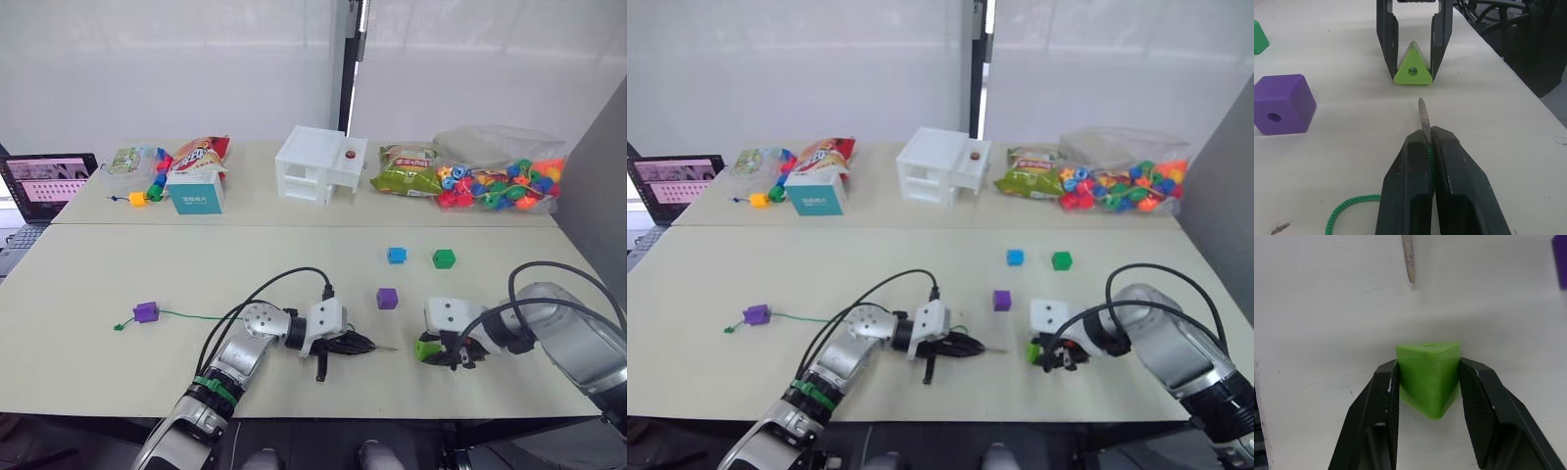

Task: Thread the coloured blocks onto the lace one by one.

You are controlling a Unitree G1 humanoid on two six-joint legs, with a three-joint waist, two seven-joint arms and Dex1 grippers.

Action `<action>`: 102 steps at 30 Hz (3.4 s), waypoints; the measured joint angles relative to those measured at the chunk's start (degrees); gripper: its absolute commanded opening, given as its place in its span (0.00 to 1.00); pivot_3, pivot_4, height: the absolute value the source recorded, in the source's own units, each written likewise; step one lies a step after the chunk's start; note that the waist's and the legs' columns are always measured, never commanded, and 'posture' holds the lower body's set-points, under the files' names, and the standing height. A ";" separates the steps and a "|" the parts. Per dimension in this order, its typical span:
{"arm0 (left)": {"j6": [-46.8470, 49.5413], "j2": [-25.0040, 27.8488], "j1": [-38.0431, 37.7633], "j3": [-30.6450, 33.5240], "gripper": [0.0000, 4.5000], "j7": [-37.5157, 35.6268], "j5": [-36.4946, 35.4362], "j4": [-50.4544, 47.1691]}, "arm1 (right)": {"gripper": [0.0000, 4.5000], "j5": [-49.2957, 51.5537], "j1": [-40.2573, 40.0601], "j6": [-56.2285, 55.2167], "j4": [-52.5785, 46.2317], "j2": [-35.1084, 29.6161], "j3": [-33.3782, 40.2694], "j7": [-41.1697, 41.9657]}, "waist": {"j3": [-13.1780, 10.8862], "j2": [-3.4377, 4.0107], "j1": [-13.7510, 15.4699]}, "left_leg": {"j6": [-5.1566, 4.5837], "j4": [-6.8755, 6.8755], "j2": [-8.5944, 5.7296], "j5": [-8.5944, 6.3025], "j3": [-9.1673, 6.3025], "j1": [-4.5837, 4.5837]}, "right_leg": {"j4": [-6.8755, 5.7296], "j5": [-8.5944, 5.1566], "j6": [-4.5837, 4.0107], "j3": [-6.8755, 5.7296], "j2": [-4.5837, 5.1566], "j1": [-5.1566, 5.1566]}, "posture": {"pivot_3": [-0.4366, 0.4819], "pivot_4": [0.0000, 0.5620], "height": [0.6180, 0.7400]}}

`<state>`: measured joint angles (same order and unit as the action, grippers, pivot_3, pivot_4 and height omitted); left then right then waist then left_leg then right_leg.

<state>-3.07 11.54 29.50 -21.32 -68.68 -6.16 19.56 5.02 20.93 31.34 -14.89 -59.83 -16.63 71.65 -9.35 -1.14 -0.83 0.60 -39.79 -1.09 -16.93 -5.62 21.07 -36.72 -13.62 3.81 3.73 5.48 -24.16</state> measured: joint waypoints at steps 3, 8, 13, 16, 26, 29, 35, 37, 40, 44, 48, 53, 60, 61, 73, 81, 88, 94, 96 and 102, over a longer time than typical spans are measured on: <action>0.02 -0.68 0.07 -0.02 0.00 0.11 -0.05 0.07 | 0.28 0.51 -1.07 3.30 -1.98 0.74 1.06 -1.06 | 0.00 0.00 0.00 | 0.00 0.00 0.00 0.00 -0.01 0.00 | -0.02 0.00 0.00 0.00 0.00 -0.01 | 0.48 0.27 1.00; 0.02 -1.85 0.57 -0.13 0.00 0.09 -0.23 0.31 | 0.28 0.86 -2.53 8.18 -6.15 2.20 1.76 -3.09 | 0.00 0.00 0.04 | 0.00 0.00 0.00 0.00 -0.01 0.00 | -0.01 0.00 0.00 0.00 -0.01 0.00 | 0.48 0.27 1.00; -0.22 -2.04 1.40 -0.33 0.00 -0.08 -0.19 1.25 | 0.28 0.84 -2.86 9.53 -7.17 2.62 1.93 -3.84 | 0.00 0.00 -0.02 | 0.00 0.01 0.00 0.00 -0.01 -0.01 | -0.01 0.00 0.00 0.00 -0.01 0.00 | 0.48 0.27 1.00; -0.56 -2.02 1.42 -0.95 0.00 -0.20 0.26 1.95 | 0.28 0.86 -2.86 10.51 -7.83 3.48 1.98 -4.28 | 0.00 -0.01 -0.14 | 0.00 0.01 0.01 0.00 -0.01 -0.01 | -0.01 0.00 0.00 0.00 -0.03 0.00 | 0.48 0.27 1.00; -1.00 -2.61 2.08 -1.45 0.00 -0.37 0.36 3.71 | 0.28 2.63 -2.83 11.57 -8.48 5.18 1.94 -4.78 | 0.00 -0.01 -0.08 | 0.00 0.01 0.02 0.00 -0.01 0.00 | -0.01 0.00 0.00 0.00 -0.03 0.00 | 0.48 0.27 1.00; -1.62 -3.05 2.16 -1.68 0.00 -0.44 0.47 3.97 | 0.28 3.03 -2.83 11.85 -9.45 6.06 1.47 -5.50 | 0.00 -0.01 -0.06 | 0.00 0.01 0.02 0.00 -0.01 0.00 | -0.01 0.00 0.00 0.00 -0.03 -0.01 | 0.48 0.27 1.00; 0.38 -4.06 3.62 -2.58 0.00 -1.27 0.88 5.02 | 0.28 2.94 -2.87 11.72 -10.39 6.38 0.67 -6.00 | 0.00 -0.01 0.10 | 0.00 -0.02 0.00 0.00 -0.01 0.02 | 0.01 0.00 0.00 0.00 -0.02 0.01 | 0.48 0.27 1.00; 0.52 -4.08 4.06 -2.66 0.00 -1.65 1.46 5.02 | 0.28 2.81 -2.80 11.31 -10.31 6.25 0.43 -5.96 | 0.00 -0.01 0.10 | 0.00 -0.02 0.00 0.00 -0.01 0.02 | 0.01 0.00 0.00 0.00 -0.02 0.01 | 0.48 0.27 1.00; 0.61 -4.08 4.27 -2.70 0.08 -1.79 1.66 5.04 | 0.28 2.51 -2.64 10.40 -9.90 6.18 0.20 -5.84 | 0.00 -0.01 0.11 | 0.00 -0.02 0.00 0.00 -0.01 0.02 | 0.02 0.00 0.00 0.00 -0.01 0.02 | 0.48 0.27 1.00; 1.59 -4.07 4.66 -2.42 0.36 -1.81 1.59 4.80 | 0.28 2.50 -2.38 9.70 -9.27 6.19 -0.05 -5.62 | 0.00 -0.01 0.11 | 0.00 -0.02 0.00 0.00 -0.01 0.00 | 0.02 0.00 0.00 0.00 -0.02 0.04 | 0.48 0.27 1.00; 4.46 -1.49 4.68 -3.73 0.45 -3.43 1.80 2.31 | 0.28 2.42 -2.26 8.19 -8.85 6.22 -0.49 -5.73 | 0.00 -0.01 -0.14 | 0.00 0.01 0.01 0.00 -0.02 -0.02 | -0.02 0.00 0.00 0.00 -0.04 0.01 | 0.48 0.27 1.00; 3.81 1.02 4.96 -3.74 0.45 -3.35 2.86 1.65 | 0.28 2.38 -2.15 7.31 -8.13 6.18 -0.53 -5.55 | 0.00 -0.01 -0.06 | 0.00 0.00 0.01 0.00 -0.03 -0.02 | 0.00 0.00 0.00 0.00 -0.04 0.03 | 0.48 0.27 1.00; 1.74 0.79 5.14 -3.75 0.32 -2.69 3.84 1.77 | 0.28 2.33 -2.06 6.43 -7.62 6.13 -0.65 -5.38 | 0.00 -0.01 -0.04 | 0.00 0.00 0.01 0.00 -0.02 -0.02 | -0.01 0.00 0.00 0.00 -0.04 0.03 | 0.48 0.27 1.00; 1.67 0.46 5.22 -3.75 0.25 -2.72 3.83 1.96 | 0.28 2.33 -2.04 6.39 -7.56 6.13 -0.65 -5.36 | 0.00 -0.01 -0.03 | 0.00 0.00 0.01 0.00 -0.02 -0.02 | -0.01 0.00 0.00 0.00 -0.03 0.03 | 0.48 0.27 1.00; 1.93 -2.83 7.12 -4.62 0.00 -3.68 4.38 4.37 | 0.28 2.25 -1.85 6.45 -7.49 5.88 -0.84 -5.20 | 0.00 -0.02 0.03 | 0.00 -0.02 0.01 0.00 -0.02 -0.01 | 0.00 0.00 0.00 0.00 -0.03 0.05 | 0.48 0.27 1.00; 7.52 -4.22 8.92 -4.71 0.06 -3.62 4.90 4.91 | 0.28 2.21 -1.84 7.99 -7.84 5.36 -0.83 -5.14 | 0.02 -0.05 0.45 | 0.00 -0.09 -0.01 0.00 -0.02 -0.03 | 0.07 0.02 0.03 0.00 -0.01 0.19 | 0.48 0.27 1.00; 11.73 -2.42 8.90 -4.36 0.55 -4.66 3.51 1.17 | 0.28 2.11 -1.81 8.12 -8.16 6.02 -0.85 -5.73 | 0.01 -0.05 0.15 | 0.00 -0.08 0.00 0.00 -0.03 -0.01 | 0.01 0.02 0.03 0.00 -0.02 0.10 | 0.48 0.27 1.00; 18.03 2.84 8.90 -3.25 0.99 -7.31 0.63 -4.55 | 0.28 2.63 -2.96 9.17 -9.37 6.67 -0.01 -7.84 | 0.02 -0.04 -0.24 | 0.00 -0.04 0.03 0.00 -0.04 -0.02 | -0.04 0.02 0.03 0.00 -0.06 0.05 | 0.48 0.27 1.00; 18.54 2.94 8.86 -3.10 1.00 -7.22 0.01 -5.51 | 0.39 2.97 -3.64 9.90 -9.94 6.47 0.67 -8.21 | 0.02 -0.04 -0.04 | 0.00 -0.05 0.02 0.00 -0.04 -0.01 | -0.03 0.02 0.03 0.00 -0.04 0.06 | 0.48 0.27 1.00; 17.85 1.08 8.63 -3.48 1.00 -5.91 -0.52 -6.06 | 0.91 5.14 -4.55 12.12 -13.17 3.83 2.77 -8.06 | 0.01 -0.04 0.19 | 0.00 -0.05 -0.02 0.00 -0.03 0.06 | 0.01 0.02 0.03 0.00 0.00 0.00 | 0.48 0.27 1.00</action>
<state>14.78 12.62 38.14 -24.81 -74.58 -6.68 13.51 10.16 16.38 43.46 -28.06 -56.01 -13.86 63.59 -9.34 -1.18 -0.64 0.60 -39.84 -1.11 -16.93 -5.65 21.13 -36.71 -13.60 3.84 3.73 5.47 -24.17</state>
